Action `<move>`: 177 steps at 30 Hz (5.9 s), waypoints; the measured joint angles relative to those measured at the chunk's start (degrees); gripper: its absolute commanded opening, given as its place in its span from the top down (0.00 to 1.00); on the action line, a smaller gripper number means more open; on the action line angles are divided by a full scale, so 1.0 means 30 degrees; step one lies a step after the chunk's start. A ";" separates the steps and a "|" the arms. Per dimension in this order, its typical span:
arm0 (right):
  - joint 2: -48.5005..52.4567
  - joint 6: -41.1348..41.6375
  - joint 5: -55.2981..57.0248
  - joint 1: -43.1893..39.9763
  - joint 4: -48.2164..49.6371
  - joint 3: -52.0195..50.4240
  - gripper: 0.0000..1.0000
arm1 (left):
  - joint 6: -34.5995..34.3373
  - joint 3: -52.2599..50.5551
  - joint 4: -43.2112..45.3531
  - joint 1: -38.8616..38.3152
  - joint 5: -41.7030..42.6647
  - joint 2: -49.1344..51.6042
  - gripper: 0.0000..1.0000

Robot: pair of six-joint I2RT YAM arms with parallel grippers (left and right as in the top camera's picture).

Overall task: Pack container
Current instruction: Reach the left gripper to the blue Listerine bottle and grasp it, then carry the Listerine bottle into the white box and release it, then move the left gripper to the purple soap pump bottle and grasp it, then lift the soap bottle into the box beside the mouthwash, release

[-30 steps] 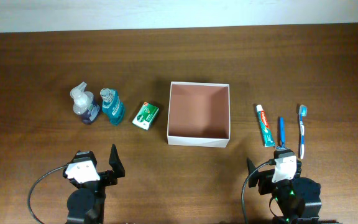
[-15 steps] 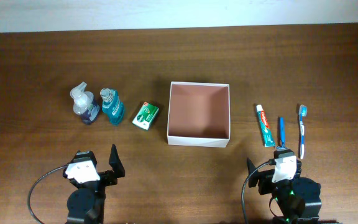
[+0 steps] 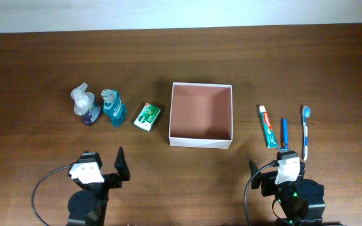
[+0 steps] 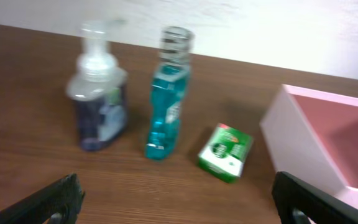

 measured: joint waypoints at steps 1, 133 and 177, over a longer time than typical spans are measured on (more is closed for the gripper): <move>0.0000 0.0015 0.0000 0.0000 0.0000 0.0000 0.02 | -0.0146 0.0000 -0.0066 0.0000 0.0707 0.0007 0.01; -0.0036 0.0000 -0.0007 -0.0015 0.0000 0.0000 0.01 | 0.3774 4.4479 -2.6046 0.2929 0.0838 3.9510 0.15; -0.0036 -0.0007 0.0000 -0.0015 0.0007 0.0000 0.01 | 0.7701 3.3747 -2.0961 0.6084 0.3045 3.9036 1.00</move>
